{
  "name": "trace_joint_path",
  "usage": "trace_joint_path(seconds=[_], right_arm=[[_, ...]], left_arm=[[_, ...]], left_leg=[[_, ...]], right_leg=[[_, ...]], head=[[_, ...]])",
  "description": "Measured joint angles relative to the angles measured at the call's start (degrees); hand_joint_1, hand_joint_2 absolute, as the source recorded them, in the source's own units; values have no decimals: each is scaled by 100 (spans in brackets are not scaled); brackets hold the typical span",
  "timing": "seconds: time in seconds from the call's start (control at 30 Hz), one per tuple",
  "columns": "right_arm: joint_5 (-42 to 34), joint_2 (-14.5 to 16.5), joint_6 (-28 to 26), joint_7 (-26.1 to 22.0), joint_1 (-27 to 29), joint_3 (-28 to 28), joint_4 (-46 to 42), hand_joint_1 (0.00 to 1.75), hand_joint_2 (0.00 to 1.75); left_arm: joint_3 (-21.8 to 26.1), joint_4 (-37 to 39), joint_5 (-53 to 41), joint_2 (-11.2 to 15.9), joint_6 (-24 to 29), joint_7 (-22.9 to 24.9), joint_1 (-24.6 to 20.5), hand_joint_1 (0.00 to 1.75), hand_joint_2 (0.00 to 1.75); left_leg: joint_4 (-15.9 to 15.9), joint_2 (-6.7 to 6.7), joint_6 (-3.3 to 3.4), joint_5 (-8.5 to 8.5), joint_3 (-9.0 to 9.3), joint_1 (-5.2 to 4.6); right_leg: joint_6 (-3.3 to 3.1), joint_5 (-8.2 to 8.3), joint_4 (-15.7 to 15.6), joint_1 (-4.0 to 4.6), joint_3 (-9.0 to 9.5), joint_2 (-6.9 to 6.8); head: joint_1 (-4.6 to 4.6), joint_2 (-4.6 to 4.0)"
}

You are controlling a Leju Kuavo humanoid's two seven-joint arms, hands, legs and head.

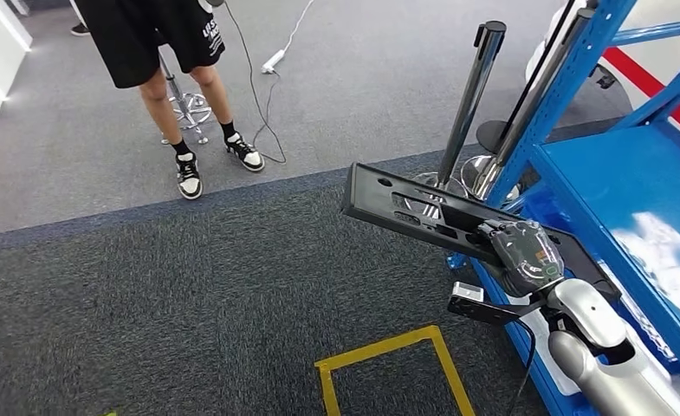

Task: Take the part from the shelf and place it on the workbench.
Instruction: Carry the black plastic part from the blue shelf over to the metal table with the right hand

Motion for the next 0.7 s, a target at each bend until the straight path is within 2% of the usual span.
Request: trace_joint_path(seconds=[0.07, 0.1, 0.13, 0.2, 0.27, 0.3, 0.33, 0.37, 0.43, 0.47, 0.5, 0.57, 0.6, 0.63, 0.7], right_arm=[[17, -5, 21, 3, -15, -10, -23, 175, 175], [26, -4, 40, 4, -35, -11, -36, 175, 175], [32, -3, 64, 5, -54, -11, -52, 175, 175], [39, -2, 111, 5, -91, -13, -75, 175, 175], [39, -1, 143, 6, -116, -14, -80, 175, 175], [39, -1, 155, 6, -123, -13, -80, 175, 175], [39, 0, 162, 5, -129, -12, -80, 175, 175], [39, 1, 166, 5, -137, -11, -80, 175, 175], [39, 1, 168, 5, -168, -12, -82, 175, 175], [39, 0, 169, 5, -190, -13, -84, 175, 175], [38, 1, 173, 5, -212, -13, -86, 175, 175], [33, 2, 189, 5, -246, -10, -91, 175, 175], [26, 3, 197, 6, -263, -9, -92, 175, 175], [12, 3, 205, 7, -282, -9, -93, 175, 175], [-33, -10, 232, 4, -331, -23, -94, 175, 175]], left_arm=[[6, 0, -1, 1, 0, -4, 17, 0, 175], [10, 1, -1, -1, 0, -4, 29, 0, 175], [13, 1, -2, -2, -1, -5, 32, 0, 175], [17, 2, -2, -8, -3, -7, 20, 0, 175], [21, 2, -2, -10, -4, -9, 3, 0, 175], [24, 2, -2, -10, -5, -10, 3, 0, 175], [26, 2, -2, -10, -5, -11, 7, 0, 175], [27, 2, -2, -10, -7, -10, 12, 0, 175], [30, 2, -2, -10, -10, -10, 10, 0, 175], [30, 2, -2, -10, -13, -10, 2, 0, 175], [31, 2, -3, -10, -15, -11, -4, 0, 175], [32, 2, -10, -10, -19, -11, 2, 0, 175], [33, 2, -16, -10, -20, -11, 14, 0, 175], [33, 2, -21, -10, -19, -12, 21, 0, 175], [33, 2, -31, -10, -19, -13, 17, 0, 175]], left_leg=[[-3, -93, -63, 7, -34, 13], [32, -22, -97, -20, -54, 8], [157, 120, -134, -104, -108, 2], [760, 470, -210, -444, -383, 18], [1490, 591, -267, -749, -742, 71], [1637, 605, -283, -761, -819, 91], [1565, 621, -293, -667, -785, 105], [1272, 660, -292, -487, -634, 113], [474, 886, -260, -143, -218, 86], [196, 980, -222, -53, -82, 61], [58, 1034, -183, -28, -24, 33], [3, 932, -102, -18, -34, 3], [-31, 867, -67, 1, -24, 5], [-71, 805, -27, 23, -9, 12], [-125, 692, 45, 59, 18, 30]], right_leg=[[-46, 7, -29, 10, 20, -112], [-79, 13, -51, 3, 39, -173], [-119, 18, -75, -4, 62, -244], [-184, 6, -99, 11, 106, -395], [-211, -17, -97, 40, 128, -556], [-211, -29, -96, 47, 138, -633], [-204, -42, -96, 51, 152, -706], [-193, -58, -96, 53, 174, -776], [-154, -98, -90, 69, 218, -899], [-127, -114, -89, 82, 234, -952], [-100, -125, -91, 98, 243, -1007], [-45, -136, -111, 105, 259, -1123], [-22, -160, -100, 91, 266, -1126], [-6, -226, -29, 73, 243, -1045], [-1, -518, 473, 44, 15, -724]], head=[[1, 0], [-1, 0], [-1, 0], [-3, 0], [-4, 0], [-4, 0], [-4, 0], [-4, 0], [-4, 0], [-4, 0], [-3, 0], [-3, 0], [-3, 0], [-3, 0], [-3, 0]])
